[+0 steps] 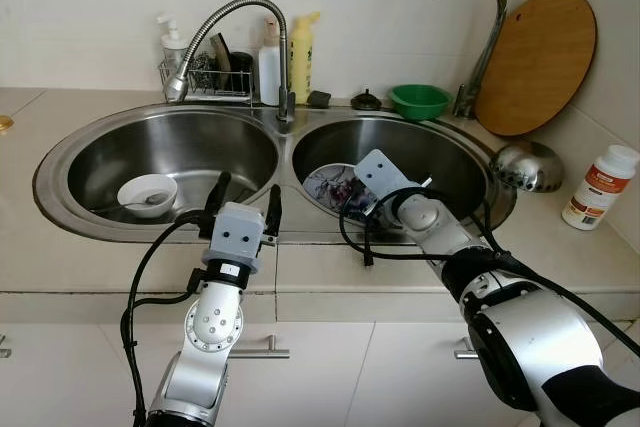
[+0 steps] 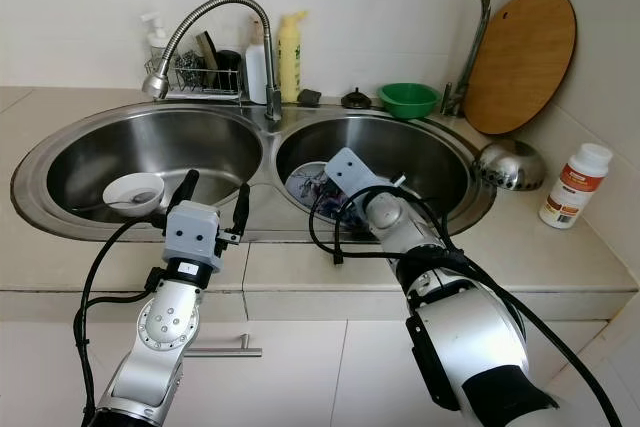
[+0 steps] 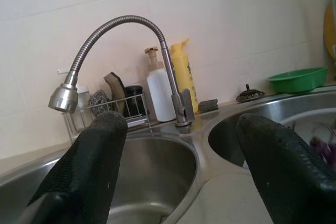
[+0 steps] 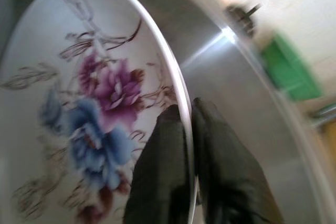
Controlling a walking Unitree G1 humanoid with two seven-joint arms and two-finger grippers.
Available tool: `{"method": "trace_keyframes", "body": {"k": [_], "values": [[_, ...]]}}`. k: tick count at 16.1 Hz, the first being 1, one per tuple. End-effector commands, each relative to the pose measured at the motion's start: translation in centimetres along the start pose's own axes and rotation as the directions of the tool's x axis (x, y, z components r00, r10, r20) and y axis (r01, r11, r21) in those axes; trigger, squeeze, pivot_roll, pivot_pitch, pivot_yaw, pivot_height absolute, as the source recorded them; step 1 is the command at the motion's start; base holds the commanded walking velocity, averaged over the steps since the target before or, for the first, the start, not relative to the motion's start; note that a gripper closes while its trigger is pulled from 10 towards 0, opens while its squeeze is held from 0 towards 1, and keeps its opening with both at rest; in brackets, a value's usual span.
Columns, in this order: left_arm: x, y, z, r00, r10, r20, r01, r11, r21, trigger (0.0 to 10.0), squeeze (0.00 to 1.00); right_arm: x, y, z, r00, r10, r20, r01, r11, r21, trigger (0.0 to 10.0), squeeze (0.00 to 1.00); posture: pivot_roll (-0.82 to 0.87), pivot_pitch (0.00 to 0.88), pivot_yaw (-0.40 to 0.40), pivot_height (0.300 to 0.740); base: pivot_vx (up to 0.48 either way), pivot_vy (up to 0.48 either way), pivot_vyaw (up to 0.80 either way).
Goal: Kitchen organization
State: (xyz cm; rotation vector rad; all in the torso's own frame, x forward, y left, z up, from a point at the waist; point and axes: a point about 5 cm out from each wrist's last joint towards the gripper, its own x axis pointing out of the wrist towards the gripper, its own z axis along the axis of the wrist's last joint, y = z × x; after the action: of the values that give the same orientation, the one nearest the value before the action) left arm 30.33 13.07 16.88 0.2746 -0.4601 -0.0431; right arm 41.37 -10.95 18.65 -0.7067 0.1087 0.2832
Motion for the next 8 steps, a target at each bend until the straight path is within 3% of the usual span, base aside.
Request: {"method": "trace_keyframes", "body": {"k": [1,8], "values": [[-0.1,-0.3,0.1,1.000,-0.006,0.004,0.006,1.000,0.003,10.0,0.00,-0.2,1.9,-2.1,0.993,0.083,-0.079,-0.079,0.995,0.058,10.0,1.00,0.09,0.000,-0.081,0.736,0.000,0.000,0.00],[-0.1,-0.4,0.0,1.000,-0.014,0.003,0.014,1.000,0.004,10.0,0.00,-0.2,0.9,-1.3,1.000,0.006,-0.013,-0.005,0.991,0.131,10.0,1.00,0.08,0.000,-0.072,0.736,0.000,0.000,0.00]]}}
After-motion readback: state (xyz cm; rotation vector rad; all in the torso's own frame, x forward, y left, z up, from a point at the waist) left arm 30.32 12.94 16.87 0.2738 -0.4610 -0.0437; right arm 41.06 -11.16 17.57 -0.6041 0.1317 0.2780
